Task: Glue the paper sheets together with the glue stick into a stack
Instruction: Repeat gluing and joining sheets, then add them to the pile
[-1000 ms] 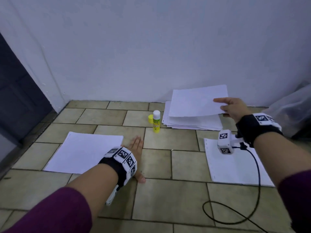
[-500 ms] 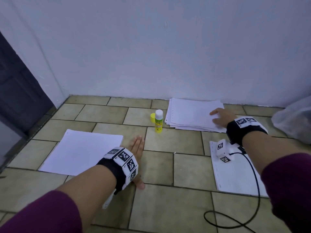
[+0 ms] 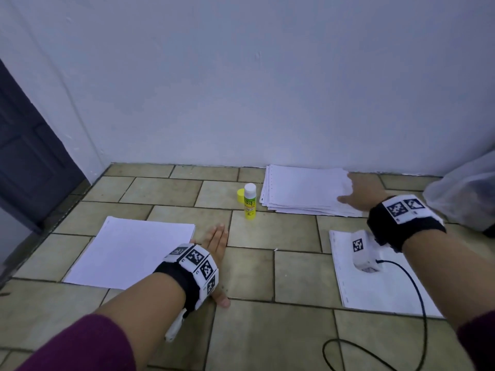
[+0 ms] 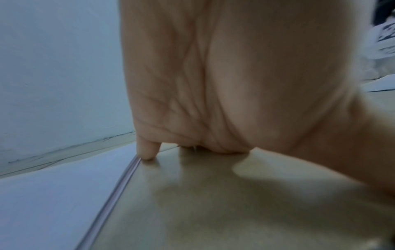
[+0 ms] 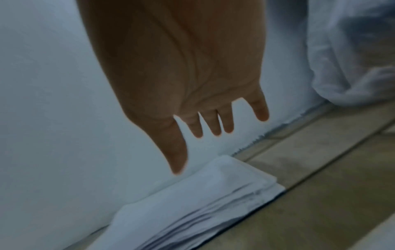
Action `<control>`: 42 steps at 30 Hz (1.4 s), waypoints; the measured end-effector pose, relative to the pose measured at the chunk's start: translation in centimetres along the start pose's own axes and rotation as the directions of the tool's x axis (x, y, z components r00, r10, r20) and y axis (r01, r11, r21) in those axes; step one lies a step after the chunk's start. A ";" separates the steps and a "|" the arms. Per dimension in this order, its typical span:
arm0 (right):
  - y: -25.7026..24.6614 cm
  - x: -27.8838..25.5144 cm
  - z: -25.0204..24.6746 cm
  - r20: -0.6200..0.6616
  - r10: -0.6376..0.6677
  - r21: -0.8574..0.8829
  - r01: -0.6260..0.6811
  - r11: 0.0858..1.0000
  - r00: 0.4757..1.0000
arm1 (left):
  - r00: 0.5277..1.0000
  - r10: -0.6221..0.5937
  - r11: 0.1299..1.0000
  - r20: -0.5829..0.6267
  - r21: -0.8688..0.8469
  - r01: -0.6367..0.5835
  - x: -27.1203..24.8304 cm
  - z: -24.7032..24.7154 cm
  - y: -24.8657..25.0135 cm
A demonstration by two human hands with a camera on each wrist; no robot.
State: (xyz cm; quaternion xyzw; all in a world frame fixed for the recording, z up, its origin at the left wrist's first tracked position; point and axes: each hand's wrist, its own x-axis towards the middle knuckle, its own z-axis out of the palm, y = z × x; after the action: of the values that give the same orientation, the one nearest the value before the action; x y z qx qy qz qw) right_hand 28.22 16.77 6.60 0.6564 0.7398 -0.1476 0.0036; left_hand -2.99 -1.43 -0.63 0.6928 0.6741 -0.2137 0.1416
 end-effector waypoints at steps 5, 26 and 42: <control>-0.4 -9.0 0.9 0.290 -0.093 -0.120 0.132 0.984 0.952 | 0.994 -0.061 0.986 0.088 0.158 0.047 -1.3 -1.4 1.7; 0.3 -13.2 4.7 0.377 -0.096 -0.162 0.167 0.973 0.921 | 0.878 -0.476 0.857 0.048 -0.198 0.476 -4.8 -1.0 -6.7; 0.7 -13.4 4.3 0.351 -0.100 -0.133 0.156 0.979 0.931 | 0.931 -0.365 0.931 0.018 0.014 0.365 -6.6 -2.0 -6.9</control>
State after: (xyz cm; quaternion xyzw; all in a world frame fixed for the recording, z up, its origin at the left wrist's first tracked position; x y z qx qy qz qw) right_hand 29.91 2.89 4.98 0.5685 0.7786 -0.2002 0.1749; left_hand -9.68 -5.89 4.96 0.5541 0.7883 -0.2469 0.1029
